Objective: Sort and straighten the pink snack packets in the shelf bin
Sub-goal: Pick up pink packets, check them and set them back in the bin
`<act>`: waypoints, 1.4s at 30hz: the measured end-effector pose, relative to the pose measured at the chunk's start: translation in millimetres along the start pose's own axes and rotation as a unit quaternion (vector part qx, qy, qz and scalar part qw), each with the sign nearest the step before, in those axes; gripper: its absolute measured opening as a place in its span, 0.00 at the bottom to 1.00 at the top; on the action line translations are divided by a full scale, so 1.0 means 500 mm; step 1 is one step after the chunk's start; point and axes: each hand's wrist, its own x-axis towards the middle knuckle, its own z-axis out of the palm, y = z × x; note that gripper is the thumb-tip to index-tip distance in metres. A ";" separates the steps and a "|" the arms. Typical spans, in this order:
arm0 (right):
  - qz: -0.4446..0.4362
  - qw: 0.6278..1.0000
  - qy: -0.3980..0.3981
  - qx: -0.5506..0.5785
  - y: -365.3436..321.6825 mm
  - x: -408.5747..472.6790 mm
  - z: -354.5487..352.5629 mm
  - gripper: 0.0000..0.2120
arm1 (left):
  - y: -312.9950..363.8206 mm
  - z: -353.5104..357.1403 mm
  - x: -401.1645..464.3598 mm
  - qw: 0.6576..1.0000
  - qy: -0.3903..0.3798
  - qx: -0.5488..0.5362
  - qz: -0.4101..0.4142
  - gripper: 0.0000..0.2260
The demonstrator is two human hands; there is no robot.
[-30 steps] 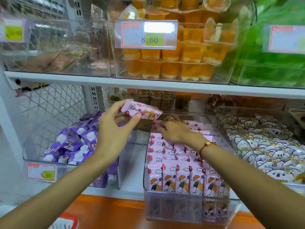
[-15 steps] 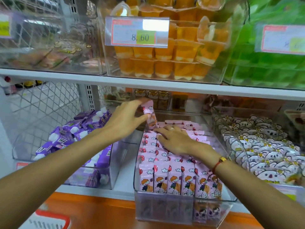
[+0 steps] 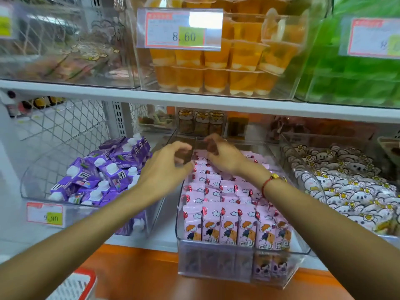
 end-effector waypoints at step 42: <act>0.094 0.828 0.178 0.524 -0.101 -0.340 -0.075 0.11 | 0.094 -0.004 -0.205 0.949 -0.079 -0.301 0.045 0.12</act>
